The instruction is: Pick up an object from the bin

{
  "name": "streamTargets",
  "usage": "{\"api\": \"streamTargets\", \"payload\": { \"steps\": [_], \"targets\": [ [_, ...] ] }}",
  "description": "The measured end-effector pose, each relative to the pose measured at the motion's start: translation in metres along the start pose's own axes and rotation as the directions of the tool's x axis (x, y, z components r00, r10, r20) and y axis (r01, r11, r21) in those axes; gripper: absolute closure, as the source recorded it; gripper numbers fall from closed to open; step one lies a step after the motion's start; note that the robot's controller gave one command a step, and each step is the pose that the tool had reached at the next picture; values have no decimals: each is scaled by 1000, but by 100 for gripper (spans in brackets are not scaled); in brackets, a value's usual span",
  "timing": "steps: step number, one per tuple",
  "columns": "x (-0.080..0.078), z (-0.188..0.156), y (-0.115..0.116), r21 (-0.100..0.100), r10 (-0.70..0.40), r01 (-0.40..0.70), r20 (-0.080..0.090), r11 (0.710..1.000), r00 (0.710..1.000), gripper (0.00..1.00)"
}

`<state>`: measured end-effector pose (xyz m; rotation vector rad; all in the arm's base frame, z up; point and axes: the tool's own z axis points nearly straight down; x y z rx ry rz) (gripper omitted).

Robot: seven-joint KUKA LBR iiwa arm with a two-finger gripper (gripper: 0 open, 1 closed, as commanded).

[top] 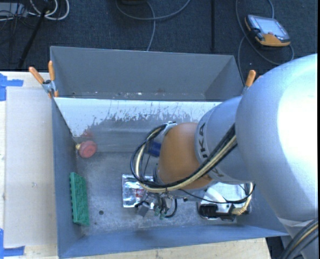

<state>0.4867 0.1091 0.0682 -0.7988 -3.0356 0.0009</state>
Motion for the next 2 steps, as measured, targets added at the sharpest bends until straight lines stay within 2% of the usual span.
{"api": "streamTargets", "payload": {
  "steps": [1, 2],
  "targets": [
    [0, -7, -1, 0, 4, -4, 1, 1000, 1000, 100],
    [-1, -121, 0, -6, 2, -2, 7, 1000, 1000, 100]
  ]
}}
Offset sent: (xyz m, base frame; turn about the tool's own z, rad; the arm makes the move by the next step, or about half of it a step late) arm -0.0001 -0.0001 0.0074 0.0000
